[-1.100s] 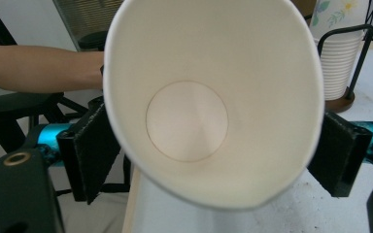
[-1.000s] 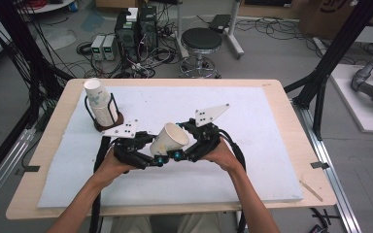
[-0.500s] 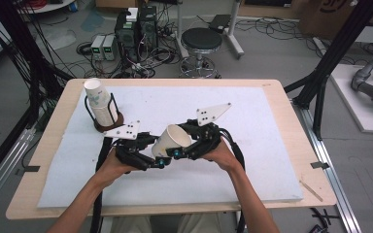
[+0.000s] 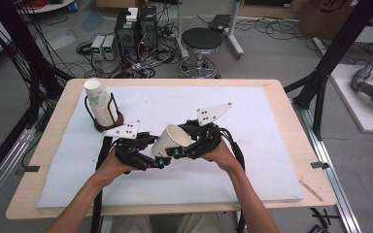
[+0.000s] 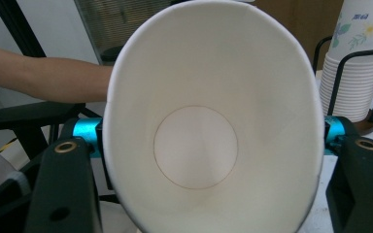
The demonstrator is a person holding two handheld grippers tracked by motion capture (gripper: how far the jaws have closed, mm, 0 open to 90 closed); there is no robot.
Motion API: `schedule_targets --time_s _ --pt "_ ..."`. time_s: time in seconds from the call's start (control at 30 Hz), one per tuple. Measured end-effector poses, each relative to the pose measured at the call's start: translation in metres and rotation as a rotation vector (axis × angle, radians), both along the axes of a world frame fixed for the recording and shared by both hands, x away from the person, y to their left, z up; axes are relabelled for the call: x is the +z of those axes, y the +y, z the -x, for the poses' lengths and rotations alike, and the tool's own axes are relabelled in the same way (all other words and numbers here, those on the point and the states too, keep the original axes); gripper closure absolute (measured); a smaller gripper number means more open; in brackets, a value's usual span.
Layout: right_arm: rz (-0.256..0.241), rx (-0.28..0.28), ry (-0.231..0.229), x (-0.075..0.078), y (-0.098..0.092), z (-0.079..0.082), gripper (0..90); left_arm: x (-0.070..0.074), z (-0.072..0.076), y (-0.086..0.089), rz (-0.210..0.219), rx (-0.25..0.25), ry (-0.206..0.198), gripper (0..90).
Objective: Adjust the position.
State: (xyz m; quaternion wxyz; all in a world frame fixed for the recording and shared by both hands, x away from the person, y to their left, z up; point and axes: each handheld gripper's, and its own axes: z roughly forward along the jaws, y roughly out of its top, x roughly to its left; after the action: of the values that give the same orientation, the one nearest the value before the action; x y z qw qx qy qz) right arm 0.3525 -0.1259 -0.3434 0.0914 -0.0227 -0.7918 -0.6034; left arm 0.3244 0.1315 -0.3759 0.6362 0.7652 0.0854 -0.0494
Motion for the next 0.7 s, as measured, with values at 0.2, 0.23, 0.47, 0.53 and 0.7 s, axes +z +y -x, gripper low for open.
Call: schedule_targets --time_s 0.2,0.23,0.47,0.53,0.7 --pt "-0.024 0.001 0.002 0.0013 -0.0026 -0.0007 34.1 -0.0017 -0.0002 -0.0011 -0.051 0.03 0.024 20.6" --pt "-0.027 -0.005 0.0 0.0019 -0.0039 -0.0009 34.1 -0.0025 -0.0008 -0.0013 -0.065 0.034 0.033 15.8" --pt "-0.013 -0.021 -0.007 0.0035 -0.0073 -0.0003 33.5 -0.0011 -0.0022 0.0037 -0.056 0.07 0.034 1.7" --pt "-0.011 -0.023 -0.009 0.0036 -0.0075 -0.0002 33.5 -0.0007 -0.0019 0.0044 -0.06 0.072 0.037 1.7" --pt "-0.008 -0.025 -0.011 0.0033 -0.007 -0.0004 33.3 -0.0001 -0.0012 0.005 -0.07 0.081 0.035 1.7"
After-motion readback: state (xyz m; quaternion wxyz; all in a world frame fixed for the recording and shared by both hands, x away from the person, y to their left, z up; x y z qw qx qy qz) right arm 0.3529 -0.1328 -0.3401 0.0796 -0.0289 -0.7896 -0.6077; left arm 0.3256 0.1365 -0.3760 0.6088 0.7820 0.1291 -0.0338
